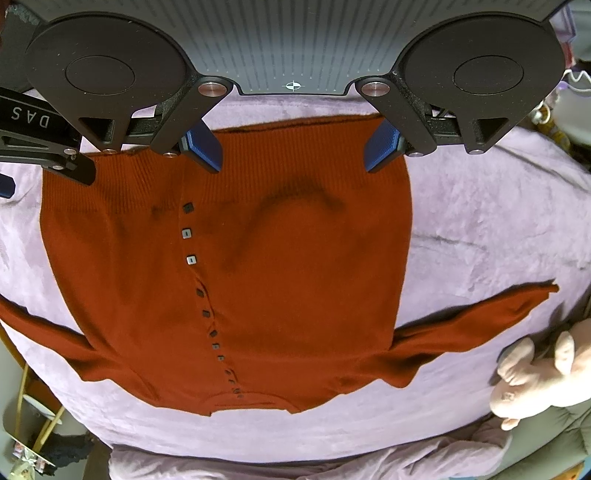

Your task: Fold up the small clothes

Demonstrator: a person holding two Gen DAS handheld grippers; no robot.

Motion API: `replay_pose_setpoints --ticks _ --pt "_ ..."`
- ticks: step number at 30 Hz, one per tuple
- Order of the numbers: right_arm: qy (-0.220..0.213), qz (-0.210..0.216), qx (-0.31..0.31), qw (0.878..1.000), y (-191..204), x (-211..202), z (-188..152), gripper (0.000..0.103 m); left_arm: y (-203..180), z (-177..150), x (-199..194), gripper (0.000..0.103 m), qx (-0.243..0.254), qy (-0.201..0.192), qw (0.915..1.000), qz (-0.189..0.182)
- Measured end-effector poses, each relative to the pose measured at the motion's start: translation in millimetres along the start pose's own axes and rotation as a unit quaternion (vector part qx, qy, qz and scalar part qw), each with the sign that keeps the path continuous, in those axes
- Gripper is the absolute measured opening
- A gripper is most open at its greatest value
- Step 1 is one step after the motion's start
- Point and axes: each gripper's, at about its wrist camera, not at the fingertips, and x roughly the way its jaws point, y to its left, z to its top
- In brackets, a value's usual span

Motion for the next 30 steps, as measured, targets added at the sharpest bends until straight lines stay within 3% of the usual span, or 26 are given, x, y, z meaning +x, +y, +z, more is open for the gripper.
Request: replay_pose_setpoints --ticks 30 --pt "0.009 0.033 0.027 0.999 -9 12 1 0.099 -4 2 12 0.088 0.003 0.02 0.9998 0.007"
